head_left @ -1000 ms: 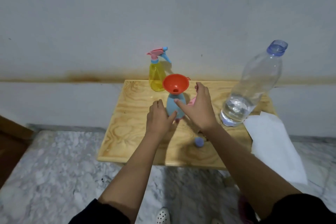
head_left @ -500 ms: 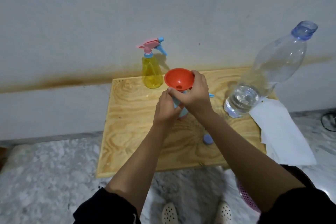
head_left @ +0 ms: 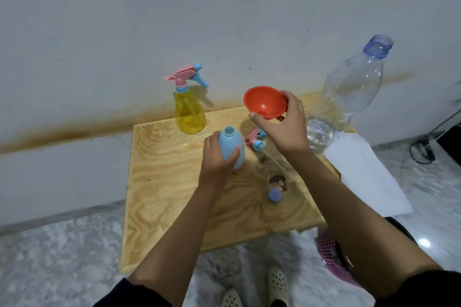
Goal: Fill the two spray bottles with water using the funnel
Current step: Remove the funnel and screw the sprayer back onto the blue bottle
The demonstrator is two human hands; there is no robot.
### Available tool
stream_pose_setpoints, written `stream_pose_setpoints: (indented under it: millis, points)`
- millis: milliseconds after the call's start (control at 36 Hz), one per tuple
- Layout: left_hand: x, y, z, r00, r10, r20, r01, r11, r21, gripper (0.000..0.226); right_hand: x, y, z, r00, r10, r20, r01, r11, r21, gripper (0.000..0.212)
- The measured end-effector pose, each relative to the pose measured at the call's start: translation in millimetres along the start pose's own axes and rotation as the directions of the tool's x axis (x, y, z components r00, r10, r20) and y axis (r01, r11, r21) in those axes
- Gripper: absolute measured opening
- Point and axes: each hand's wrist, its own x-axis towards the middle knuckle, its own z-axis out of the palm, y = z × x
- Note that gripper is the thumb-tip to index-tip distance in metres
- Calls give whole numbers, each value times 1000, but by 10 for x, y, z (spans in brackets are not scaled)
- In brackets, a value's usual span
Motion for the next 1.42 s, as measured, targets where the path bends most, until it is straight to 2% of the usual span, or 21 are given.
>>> stream_pose_setpoints:
  millis: [139, 306, 444, 583, 778, 833, 917, 1000, 1111, 1167, 1222, 1306, 1417]
  points:
    - [-10, -54, 74, 993, 75, -90, -75, 997, 0, 58, -11, 532, -66, 993, 113, 43, -102, 974, -203, 88]
    - [9, -73, 176, 988, 84, -128, -91, 995, -50, 72, -26, 891, 49, 994, 56, 94, -10, 901, -434, 92]
    - [21, -61, 219, 994, 48, -102, -54, 997, -61, 76, 39, 913, 129, 985, 102, 137, -18, 860, -511, 80]
    - [-15, -70, 192, 993, 79, -84, -81, 997, -21, 74, 133, 915, 178, 969, 192, 156, -85, 850, -519, 72]
    - [-70, -146, 65, 991, 97, -97, -96, 995, 18, 74, 212, 878, 173, 935, 285, 209, -141, 843, -519, 82]
    - [-79, -180, 29, 990, 100, -103, -98, 995, 19, 72, 214, 874, 180, 945, 257, 205, -114, 842, -527, 80]
    - [-95, -236, -15, 990, 87, -115, -87, 996, 0, 72, 198, 864, 186, 975, 138, 176, -20, 837, -546, 76]
    - [-118, -282, -64, 990, 52, -131, -56, 998, -28, 73, 147, 790, 225, 986, 5, 165, 77, 870, -486, 60]
    - [-138, -326, -116, 989, -7, -145, -3, 998, -70, 74, 93, 711, 387, 955, -124, 268, 236, 868, -436, 39]
    - [-132, -351, -140, 988, -25, -151, 13, 997, -79, 74, 86, 717, 505, 926, -120, 357, 291, 831, -475, 32]
    - [-120, -364, -162, 988, -33, -150, 21, 996, -81, 75, 103, 756, 607, 910, -68, 408, 321, 737, -594, 31]
    - [-110, -380, -168, 987, -44, -152, 31, 996, -86, 75, 179, 819, 708, 912, 39, 408, 312, 578, -754, 35]
    - [-118, -383, -159, 987, -26, -157, 11, 995, -97, 73, 270, 883, 775, 918, 105, 383, 288, 488, -824, 33]
